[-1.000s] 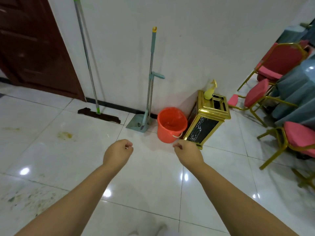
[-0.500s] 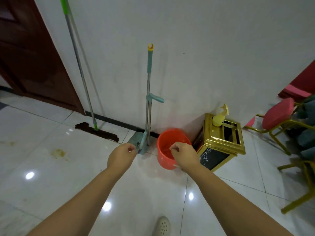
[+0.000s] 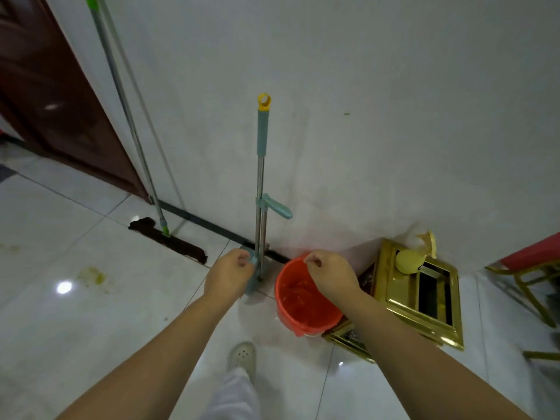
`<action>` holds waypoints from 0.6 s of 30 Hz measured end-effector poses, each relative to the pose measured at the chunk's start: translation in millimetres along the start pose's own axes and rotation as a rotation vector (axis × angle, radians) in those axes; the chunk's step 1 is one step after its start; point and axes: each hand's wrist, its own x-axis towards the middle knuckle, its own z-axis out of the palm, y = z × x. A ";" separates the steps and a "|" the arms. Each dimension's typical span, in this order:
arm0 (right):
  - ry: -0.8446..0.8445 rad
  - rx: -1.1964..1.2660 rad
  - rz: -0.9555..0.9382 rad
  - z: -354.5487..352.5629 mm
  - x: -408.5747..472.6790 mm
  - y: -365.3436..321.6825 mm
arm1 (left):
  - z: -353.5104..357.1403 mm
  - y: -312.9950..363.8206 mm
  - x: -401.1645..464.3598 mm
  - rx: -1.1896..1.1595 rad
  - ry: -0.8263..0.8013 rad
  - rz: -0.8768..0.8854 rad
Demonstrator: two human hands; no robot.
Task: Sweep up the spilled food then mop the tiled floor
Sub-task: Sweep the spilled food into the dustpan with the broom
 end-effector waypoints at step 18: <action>0.000 -0.022 0.155 -14.4 182.4 -3.3 | 63.3 65.8 225.3 -0.415 -0.170 -0.414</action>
